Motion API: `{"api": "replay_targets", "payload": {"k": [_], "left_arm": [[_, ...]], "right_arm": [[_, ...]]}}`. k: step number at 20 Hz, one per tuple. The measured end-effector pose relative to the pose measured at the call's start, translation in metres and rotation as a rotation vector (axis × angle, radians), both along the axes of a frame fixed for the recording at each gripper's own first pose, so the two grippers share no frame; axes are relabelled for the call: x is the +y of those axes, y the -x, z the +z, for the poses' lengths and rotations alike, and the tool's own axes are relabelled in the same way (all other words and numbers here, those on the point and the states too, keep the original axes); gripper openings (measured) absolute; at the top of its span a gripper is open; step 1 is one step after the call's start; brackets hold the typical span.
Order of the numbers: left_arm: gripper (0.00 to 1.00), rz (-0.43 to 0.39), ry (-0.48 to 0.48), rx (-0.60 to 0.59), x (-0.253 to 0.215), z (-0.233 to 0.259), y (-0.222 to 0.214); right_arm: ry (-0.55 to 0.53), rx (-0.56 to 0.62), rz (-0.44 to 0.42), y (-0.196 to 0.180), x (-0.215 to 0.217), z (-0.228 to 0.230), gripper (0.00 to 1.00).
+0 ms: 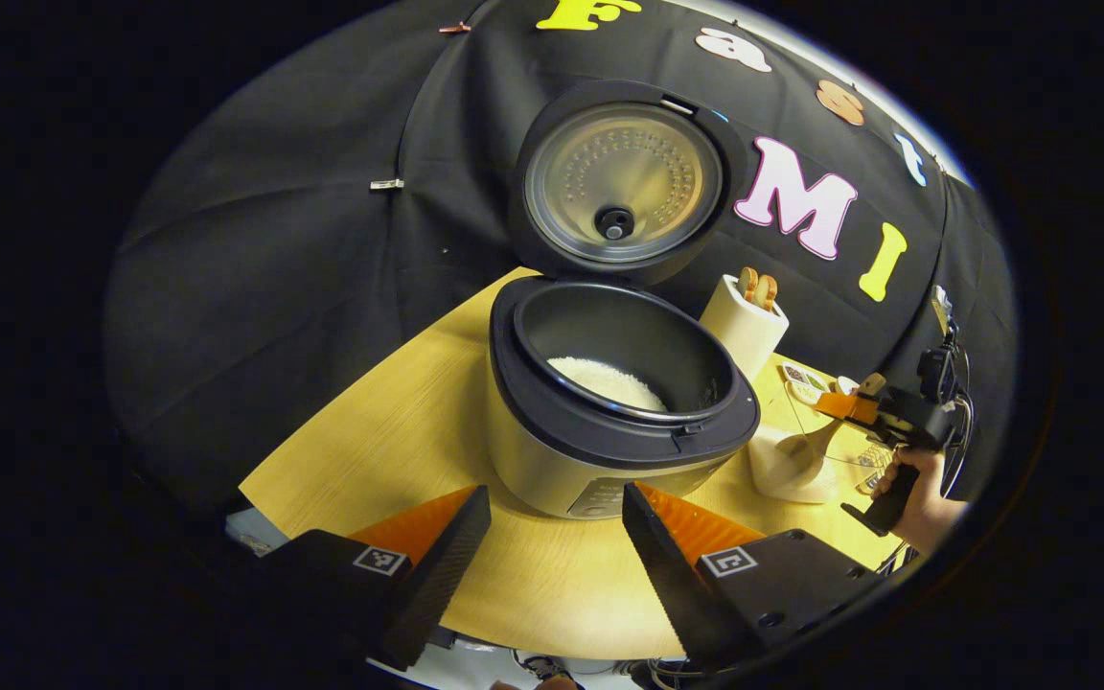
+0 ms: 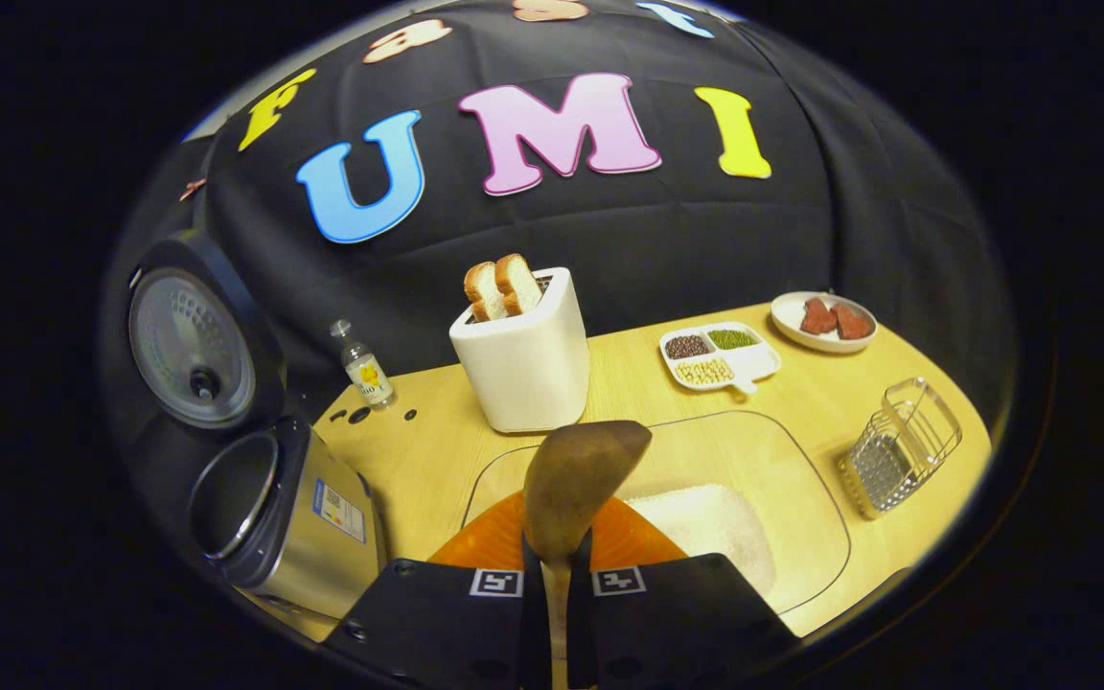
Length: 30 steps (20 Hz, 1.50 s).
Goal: Close the left gripper, press the button to open the rice cooker; take a wooden spoon from the chopstick holder with the right hand, scoop a spoonful of rice and pour it into the rice cooker, then put the wooden spoon back into the chopstick holder.
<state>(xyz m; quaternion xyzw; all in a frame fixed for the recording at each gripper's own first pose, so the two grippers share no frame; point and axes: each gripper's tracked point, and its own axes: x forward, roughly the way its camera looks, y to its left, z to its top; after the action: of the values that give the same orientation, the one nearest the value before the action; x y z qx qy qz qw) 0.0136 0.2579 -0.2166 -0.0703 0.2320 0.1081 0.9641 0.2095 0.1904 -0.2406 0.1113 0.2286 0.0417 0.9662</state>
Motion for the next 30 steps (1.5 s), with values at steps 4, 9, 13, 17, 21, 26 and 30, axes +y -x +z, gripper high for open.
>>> {"api": "replay_targets", "payload": {"k": [4, 9, 13, 17, 21, 26, 30], "left_arm": [[0.95, -0.014, 0.016, 0.006, -0.001, 0.001, -0.003], [0.96, -0.050, -0.005, -0.006, -0.007, 0.011, -0.010], [0.96, -0.065, -0.010, -0.017, -0.010, 0.021, -0.013], [0.95, -0.061, 0.022, -0.035, -0.012, 0.028, -0.011], [0.96, -0.056, 0.019, -0.046, -0.011, 0.033, -0.006], [0.96, -0.060, 0.018, -0.067, -0.013, 0.038, 0.003], [0.96, -0.048, 0.026, -0.080, -0.012, 0.040, 0.014]], "right_arm": [[-0.153, 0.056, -0.052, -0.003, -0.007, 0.002, 0.11], [-0.340, 0.085, -0.133, -0.005, -0.027, 0.011, 0.11], [-0.457, 0.090, -0.212, -0.001, -0.049, 0.023, 0.11], [-0.529, 0.048, -0.307, 0.001, -0.086, 0.047, 0.11], [-0.635, 0.033, -0.381, 0.007, -0.105, 0.068, 0.11], [-0.752, 0.019, -0.413, 0.010, -0.105, 0.092, 0.11], [-0.832, 0.026, -0.371, 0.011, -0.083, 0.114, 0.11]]}}
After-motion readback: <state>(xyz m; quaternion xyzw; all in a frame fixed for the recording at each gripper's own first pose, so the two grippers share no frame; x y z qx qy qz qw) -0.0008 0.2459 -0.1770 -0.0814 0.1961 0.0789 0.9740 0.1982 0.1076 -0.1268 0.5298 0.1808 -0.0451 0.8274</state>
